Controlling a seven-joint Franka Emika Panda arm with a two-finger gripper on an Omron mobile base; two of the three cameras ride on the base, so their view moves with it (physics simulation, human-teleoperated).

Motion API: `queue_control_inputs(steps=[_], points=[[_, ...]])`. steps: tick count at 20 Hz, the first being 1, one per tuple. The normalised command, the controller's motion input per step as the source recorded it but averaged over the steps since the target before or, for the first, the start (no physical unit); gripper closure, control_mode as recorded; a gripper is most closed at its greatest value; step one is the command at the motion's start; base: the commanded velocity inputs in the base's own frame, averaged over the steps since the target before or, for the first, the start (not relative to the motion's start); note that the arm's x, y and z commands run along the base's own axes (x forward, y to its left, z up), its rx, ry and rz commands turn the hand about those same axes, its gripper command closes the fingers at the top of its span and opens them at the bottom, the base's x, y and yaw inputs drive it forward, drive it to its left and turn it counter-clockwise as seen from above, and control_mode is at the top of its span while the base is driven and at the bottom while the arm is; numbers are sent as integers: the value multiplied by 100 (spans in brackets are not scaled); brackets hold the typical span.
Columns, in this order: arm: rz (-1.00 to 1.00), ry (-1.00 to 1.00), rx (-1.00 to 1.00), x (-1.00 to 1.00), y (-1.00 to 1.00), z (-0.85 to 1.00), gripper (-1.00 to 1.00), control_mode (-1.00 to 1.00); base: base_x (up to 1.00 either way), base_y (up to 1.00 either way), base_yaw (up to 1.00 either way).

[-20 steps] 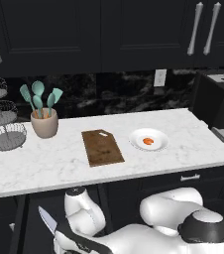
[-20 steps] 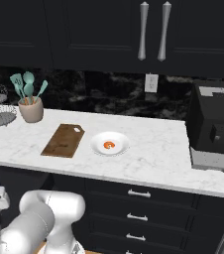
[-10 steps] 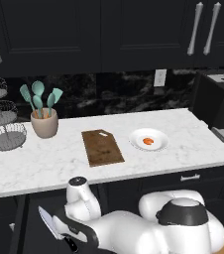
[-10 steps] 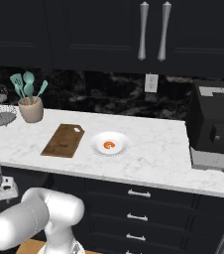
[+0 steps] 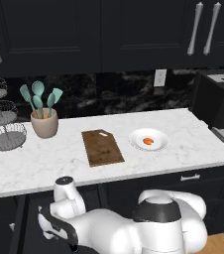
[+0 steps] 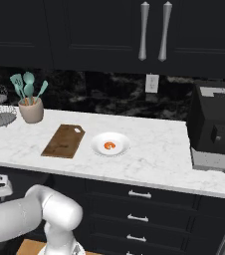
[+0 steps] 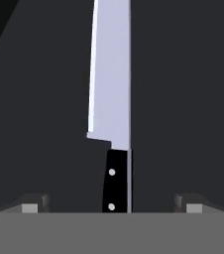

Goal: Pick up the knife from the drawer and place it on the cutting board. Then place the meat from the plate to the cutting board.

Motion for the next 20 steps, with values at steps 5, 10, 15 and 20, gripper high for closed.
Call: queue_control_inputs(steps=[5, 10, 15, 20], points=[[0, 0, 0, -18, -7, -18, -100, -100, 0, 0, 0], [0, 0, 0, -30, -9, -18, -100, -100, 0, 0, 0], [0, 0, 0, 0, 0, -32, -100, -100, 0, 0, 0], [3, 0, 0, 0, 0, -29, -100, -100, 0, 0, 0]])
